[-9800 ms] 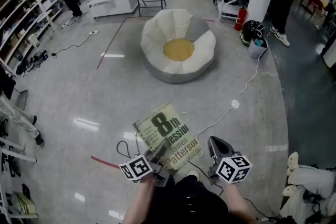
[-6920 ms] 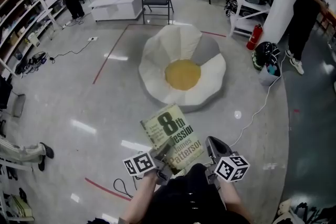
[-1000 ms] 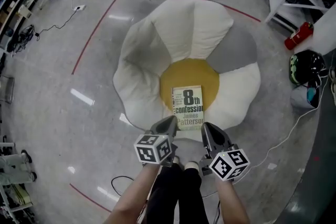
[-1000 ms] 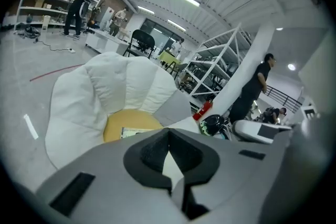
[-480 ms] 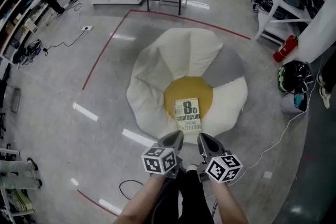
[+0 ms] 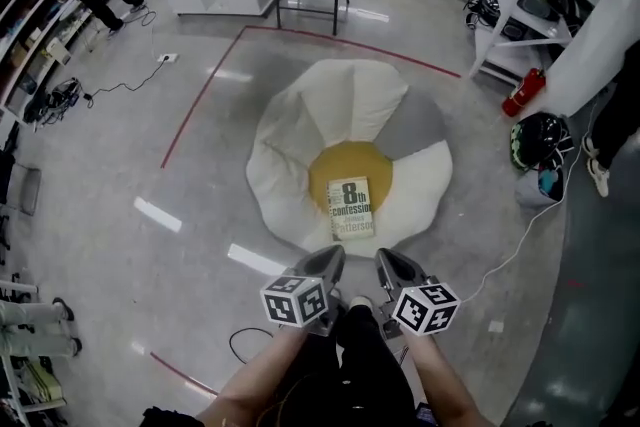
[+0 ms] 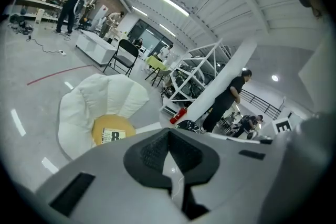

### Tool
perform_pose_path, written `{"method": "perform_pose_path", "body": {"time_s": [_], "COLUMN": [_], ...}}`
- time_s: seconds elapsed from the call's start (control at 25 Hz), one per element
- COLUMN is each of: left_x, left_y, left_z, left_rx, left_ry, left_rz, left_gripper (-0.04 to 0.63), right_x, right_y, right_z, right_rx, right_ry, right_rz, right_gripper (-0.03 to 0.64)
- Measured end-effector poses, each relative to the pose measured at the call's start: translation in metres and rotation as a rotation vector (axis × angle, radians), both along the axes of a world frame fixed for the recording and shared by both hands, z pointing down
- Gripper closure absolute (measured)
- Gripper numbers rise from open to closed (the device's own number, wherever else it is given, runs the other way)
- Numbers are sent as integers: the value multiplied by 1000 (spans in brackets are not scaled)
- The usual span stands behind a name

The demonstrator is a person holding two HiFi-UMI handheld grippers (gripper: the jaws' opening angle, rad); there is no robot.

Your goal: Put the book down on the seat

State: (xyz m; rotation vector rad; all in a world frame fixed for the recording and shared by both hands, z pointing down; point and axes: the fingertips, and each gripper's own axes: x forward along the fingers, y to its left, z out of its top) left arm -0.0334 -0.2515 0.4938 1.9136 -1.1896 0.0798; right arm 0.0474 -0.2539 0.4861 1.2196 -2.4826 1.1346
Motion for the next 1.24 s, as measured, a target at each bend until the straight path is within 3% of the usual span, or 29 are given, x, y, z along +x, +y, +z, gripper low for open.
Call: {"method": "perform_pose_path", "body": {"time_s": [0.4, 0.76, 1.24], "left_x": [2, 9, 0], "left_y": [28, 31, 40], "left_z": [-44, -65, -67], "left_rx": [53, 125, 147], "left_ry": [32, 46, 22], "left_rz": [28, 72, 90], "left_gripper": [586, 586, 586], "right_x": [8, 6, -5], "right_y": [35, 46, 49], "right_z": [-66, -77, -78], "right_rx": [85, 132, 134], "right_ry": [-27, -27, -43], "right_rz": [47, 41, 31], "right_gripper": [604, 604, 604]}}
